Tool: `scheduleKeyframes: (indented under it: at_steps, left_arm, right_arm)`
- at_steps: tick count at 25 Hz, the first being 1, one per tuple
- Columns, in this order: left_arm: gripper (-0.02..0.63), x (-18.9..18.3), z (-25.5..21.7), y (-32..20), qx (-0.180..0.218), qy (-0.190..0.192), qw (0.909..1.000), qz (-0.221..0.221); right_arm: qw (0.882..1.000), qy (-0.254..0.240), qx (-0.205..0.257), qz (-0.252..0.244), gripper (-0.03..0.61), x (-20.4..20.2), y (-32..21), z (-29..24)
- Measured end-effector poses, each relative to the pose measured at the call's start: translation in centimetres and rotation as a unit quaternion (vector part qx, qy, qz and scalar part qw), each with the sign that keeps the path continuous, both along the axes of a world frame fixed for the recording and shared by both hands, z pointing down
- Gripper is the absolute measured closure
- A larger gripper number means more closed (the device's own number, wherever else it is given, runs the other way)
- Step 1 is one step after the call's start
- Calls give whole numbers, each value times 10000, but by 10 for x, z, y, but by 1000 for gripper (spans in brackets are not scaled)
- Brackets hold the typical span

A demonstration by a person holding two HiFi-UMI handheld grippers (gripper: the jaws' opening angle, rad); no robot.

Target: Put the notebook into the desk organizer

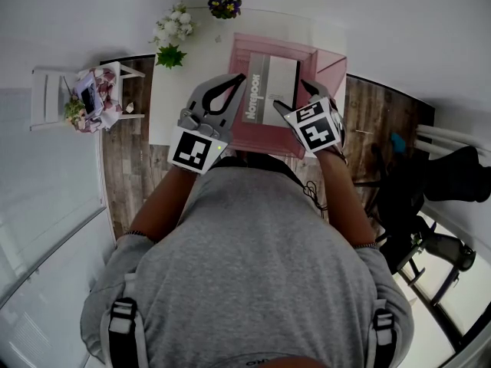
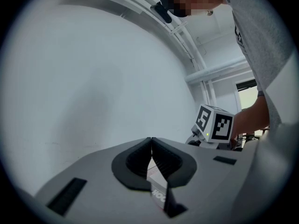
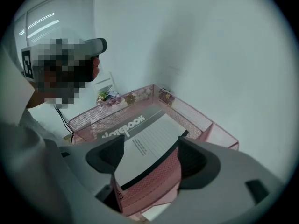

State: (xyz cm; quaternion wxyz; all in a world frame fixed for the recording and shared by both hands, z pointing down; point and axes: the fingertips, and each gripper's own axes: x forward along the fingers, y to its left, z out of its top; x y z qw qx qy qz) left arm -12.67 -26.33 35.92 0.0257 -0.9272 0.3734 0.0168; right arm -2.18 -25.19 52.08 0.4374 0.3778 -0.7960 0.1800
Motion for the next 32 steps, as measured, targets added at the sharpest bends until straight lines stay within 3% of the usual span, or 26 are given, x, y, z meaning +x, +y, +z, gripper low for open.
scheduleKeyframes:
  at_steps: [6,14,19,26,32]
  left_arm:
    - [594,2,-2,6,27,-26,10000,60]
    - [594,4,-7,13,39,9,9999,124]
    - [594,4,-12,18,117,14,9998,166]
    - [594,6,-27,27,155,94,9995,240]
    - [594,10,-34,33,209,85,9993,313]
  right_arm:
    - [9986,-430,318,31,202,-4,1,-22]
    - [9875,-1192,1021,161,202,-10,5,-61]
    - [9682,-1952,1548,246,236,-9,12,-90]
    - [9402,-2558,2248,62,277,-16,29,-129]
    - [9189,-2817,2760,-110,412,-16,42,-152]
